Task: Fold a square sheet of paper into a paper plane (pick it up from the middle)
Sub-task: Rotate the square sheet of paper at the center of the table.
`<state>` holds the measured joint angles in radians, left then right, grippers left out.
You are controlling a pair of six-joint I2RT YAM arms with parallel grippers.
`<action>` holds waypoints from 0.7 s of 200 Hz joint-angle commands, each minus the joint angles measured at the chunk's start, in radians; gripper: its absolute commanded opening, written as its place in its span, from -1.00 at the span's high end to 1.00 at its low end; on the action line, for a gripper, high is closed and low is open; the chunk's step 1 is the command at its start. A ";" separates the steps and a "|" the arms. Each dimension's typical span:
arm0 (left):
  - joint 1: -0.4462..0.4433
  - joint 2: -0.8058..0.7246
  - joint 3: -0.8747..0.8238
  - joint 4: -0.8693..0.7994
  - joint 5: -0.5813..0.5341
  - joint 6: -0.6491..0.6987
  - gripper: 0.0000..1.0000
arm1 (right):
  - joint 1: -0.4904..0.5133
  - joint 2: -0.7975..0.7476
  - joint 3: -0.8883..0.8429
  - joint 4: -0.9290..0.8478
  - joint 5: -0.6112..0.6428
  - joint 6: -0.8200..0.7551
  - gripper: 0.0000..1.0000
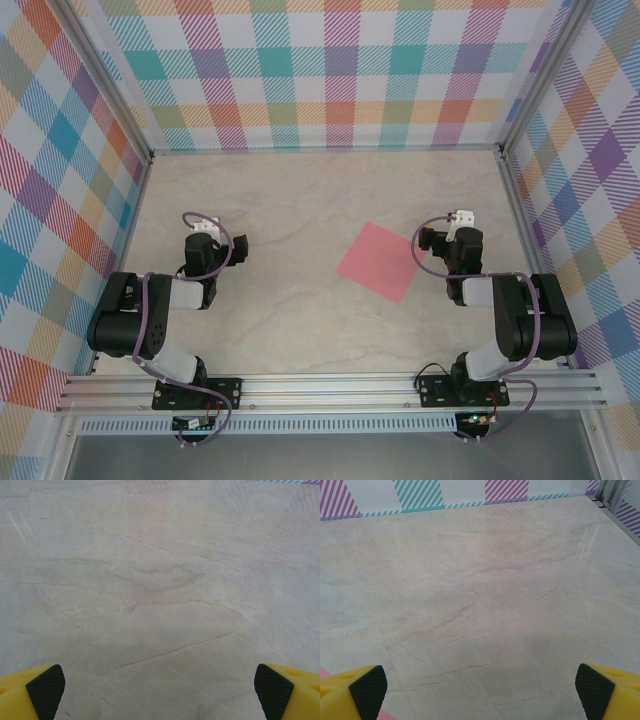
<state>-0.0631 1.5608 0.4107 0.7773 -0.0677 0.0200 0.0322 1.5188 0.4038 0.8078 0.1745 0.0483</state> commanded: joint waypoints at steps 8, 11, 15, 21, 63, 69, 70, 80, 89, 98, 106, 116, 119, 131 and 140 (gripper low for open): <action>0.001 0.005 0.020 0.013 0.014 0.014 -1.00 | -0.007 0.000 -0.011 0.030 0.002 0.018 -0.99; 0.001 0.005 0.021 0.013 0.015 0.013 -1.00 | -0.007 0.000 -0.011 0.030 0.002 0.019 -0.99; 0.001 0.005 0.020 0.013 0.015 0.013 -1.00 | -0.007 0.000 -0.011 0.030 0.002 0.018 -0.99; 0.001 0.006 0.020 0.013 0.015 0.014 -1.00 | -0.006 0.000 -0.011 0.030 0.002 0.018 -0.99; 0.001 -0.007 0.024 -0.005 0.010 0.011 -1.00 | -0.007 -0.014 -0.002 0.004 -0.006 0.018 -0.99; 0.002 -0.016 0.032 -0.023 0.007 0.010 -1.00 | -0.006 -0.015 -0.003 0.005 -0.007 0.015 -0.99; 0.002 -0.018 0.033 -0.027 0.008 0.010 -1.00 | -0.006 -0.016 -0.003 0.005 -0.007 0.015 -0.99; 0.002 -0.036 0.044 -0.060 0.007 0.009 -1.00 | -0.006 -0.019 -0.001 0.000 -0.015 0.011 -0.99; 0.001 -0.061 0.057 -0.105 -0.001 0.004 -1.00 | -0.005 -0.022 0.005 -0.013 -0.025 0.003 -0.99; 0.002 -0.095 0.075 -0.167 -0.004 0.001 -1.00 | 0.001 -0.024 0.011 -0.024 -0.031 -0.005 -0.99; 0.002 -0.129 0.090 -0.229 -0.004 -0.004 -1.00 | 0.008 -0.038 0.019 -0.040 -0.028 -0.017 -0.99; 0.001 -0.166 0.107 -0.274 -0.008 -0.012 -1.00 | 0.020 -0.093 0.081 -0.212 0.029 -0.005 -0.99; 0.002 -0.179 0.110 -0.289 -0.010 -0.017 -1.00 | 0.020 -0.112 0.106 -0.271 0.038 -0.001 -0.99; 0.001 -0.220 0.122 -0.327 -0.025 -0.038 -1.00 | 0.020 -0.167 0.168 -0.434 0.062 -0.012 -0.99; 0.001 -0.242 0.134 -0.355 -0.025 -0.059 -1.00 | 0.020 -0.199 0.198 -0.511 0.082 0.000 -0.99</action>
<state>-0.0631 1.3972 0.4973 0.5411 -0.0723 0.0101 0.0463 1.4315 0.4808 0.5510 0.1959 0.0437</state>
